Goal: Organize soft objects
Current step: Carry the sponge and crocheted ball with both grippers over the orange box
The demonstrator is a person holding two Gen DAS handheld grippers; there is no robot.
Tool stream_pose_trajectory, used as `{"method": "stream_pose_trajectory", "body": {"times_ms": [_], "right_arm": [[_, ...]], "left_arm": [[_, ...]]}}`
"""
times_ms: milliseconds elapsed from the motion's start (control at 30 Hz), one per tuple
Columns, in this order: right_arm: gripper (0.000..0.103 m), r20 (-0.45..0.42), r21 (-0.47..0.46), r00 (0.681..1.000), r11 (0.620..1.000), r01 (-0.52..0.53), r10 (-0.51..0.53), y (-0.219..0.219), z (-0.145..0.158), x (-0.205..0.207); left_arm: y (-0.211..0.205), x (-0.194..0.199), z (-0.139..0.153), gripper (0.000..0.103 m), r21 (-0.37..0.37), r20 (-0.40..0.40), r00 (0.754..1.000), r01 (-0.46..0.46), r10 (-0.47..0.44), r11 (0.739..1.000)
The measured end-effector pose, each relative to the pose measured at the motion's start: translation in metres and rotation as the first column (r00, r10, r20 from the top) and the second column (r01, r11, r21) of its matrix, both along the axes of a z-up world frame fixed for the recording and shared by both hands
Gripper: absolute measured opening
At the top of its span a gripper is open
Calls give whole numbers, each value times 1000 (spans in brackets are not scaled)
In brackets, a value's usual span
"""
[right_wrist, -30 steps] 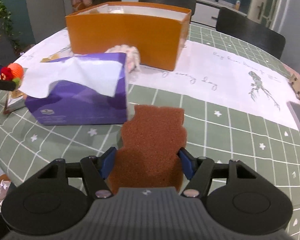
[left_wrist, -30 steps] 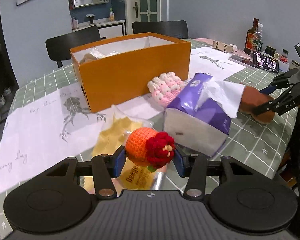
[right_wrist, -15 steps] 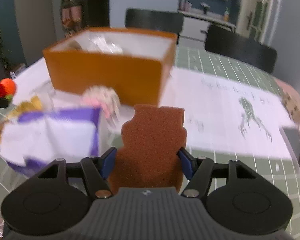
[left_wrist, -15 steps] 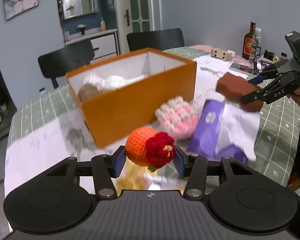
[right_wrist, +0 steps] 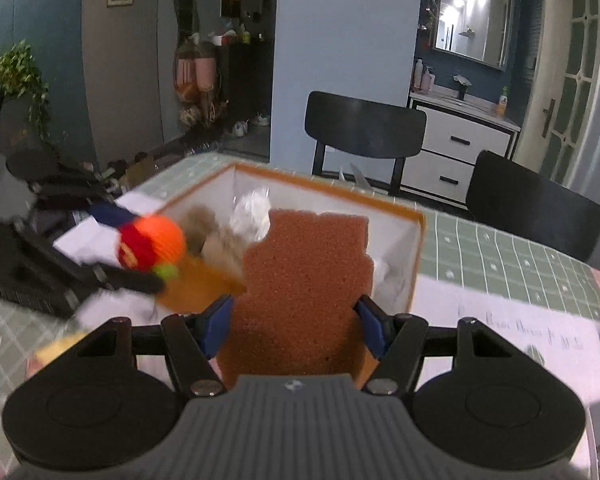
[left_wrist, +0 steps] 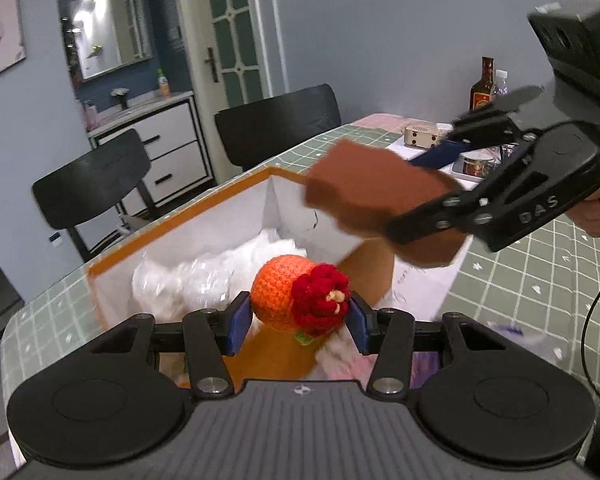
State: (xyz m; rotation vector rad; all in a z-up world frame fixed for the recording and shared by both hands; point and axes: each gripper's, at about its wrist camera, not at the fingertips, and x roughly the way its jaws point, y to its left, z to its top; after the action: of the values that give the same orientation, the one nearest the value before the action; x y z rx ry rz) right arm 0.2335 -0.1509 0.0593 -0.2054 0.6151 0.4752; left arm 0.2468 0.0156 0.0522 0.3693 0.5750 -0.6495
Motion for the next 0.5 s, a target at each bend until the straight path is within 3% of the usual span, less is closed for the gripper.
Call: {"method": "stream_pose_trajectory", "body": {"times_ms": [300,500], "right_arm": [[65,-87,-33,994,997,64,-67,18,-1,103],[65,-132,-100,988,992,74,-86,29,-14,136]], "left_arm": [[-24,75,-7,57,37,-84,996,-39,42,999],[-26,104,-20,57,17,-178,983,-53,55,998]]}}
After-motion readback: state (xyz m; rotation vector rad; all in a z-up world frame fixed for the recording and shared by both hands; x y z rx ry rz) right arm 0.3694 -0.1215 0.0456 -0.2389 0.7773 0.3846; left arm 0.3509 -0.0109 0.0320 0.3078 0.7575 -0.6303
